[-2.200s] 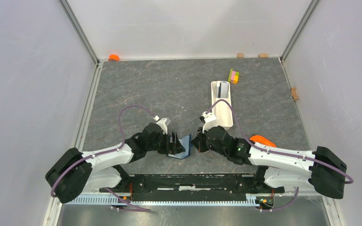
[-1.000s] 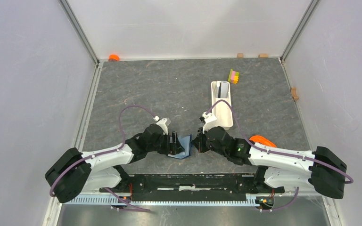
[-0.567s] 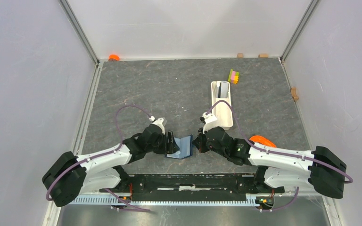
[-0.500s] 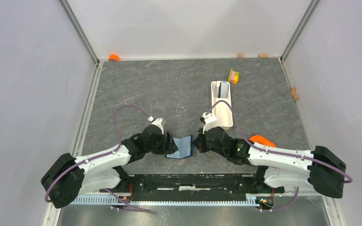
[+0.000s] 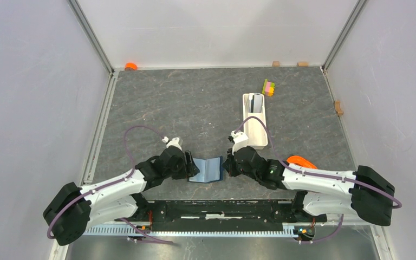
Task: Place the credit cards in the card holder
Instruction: Open the card holder at the center of the board.
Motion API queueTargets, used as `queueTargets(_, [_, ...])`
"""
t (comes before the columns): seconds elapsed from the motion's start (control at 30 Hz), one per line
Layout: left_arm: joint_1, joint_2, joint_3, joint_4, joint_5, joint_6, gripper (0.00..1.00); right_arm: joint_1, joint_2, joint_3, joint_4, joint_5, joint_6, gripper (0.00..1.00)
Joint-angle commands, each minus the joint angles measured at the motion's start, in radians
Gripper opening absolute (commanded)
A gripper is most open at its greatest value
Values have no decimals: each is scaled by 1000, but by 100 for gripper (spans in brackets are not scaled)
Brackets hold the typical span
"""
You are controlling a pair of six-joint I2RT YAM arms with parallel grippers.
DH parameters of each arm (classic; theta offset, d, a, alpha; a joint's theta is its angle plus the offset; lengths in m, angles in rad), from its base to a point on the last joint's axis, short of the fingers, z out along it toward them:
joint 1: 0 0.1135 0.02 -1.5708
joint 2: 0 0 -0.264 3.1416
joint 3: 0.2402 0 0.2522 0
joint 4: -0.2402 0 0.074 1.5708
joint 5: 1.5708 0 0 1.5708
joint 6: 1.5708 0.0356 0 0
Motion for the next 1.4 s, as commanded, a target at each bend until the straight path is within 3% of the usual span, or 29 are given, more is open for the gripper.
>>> queueTargets(0.0, [4, -21, -34, -5, -35, -67, 68, 7, 21, 0, -25, 50, -8, 0])
queueTargets(0.33, [12, -36, -47, -22, -44, -76, 52, 7, 79, -15, -37, 69, 1, 0])
queueTargets(0.7, [23, -90, -72, -46, -51, -94, 45, 8, 98, -18, -38, 69, 2, 0])
queueTargets(0.87, [26, -102, -64, -72, -60, -91, 37, 8, 106, -19, -37, 67, 2, 0])
queueTargets(1.13, [30, -132, -47, -140, -68, -72, 37, 8, 106, -20, -36, 66, 0, 0])
queueTargets(1.37, [30, -212, 99, -257, -59, 41, 48, 8, 95, -12, -37, 63, -4, 0])
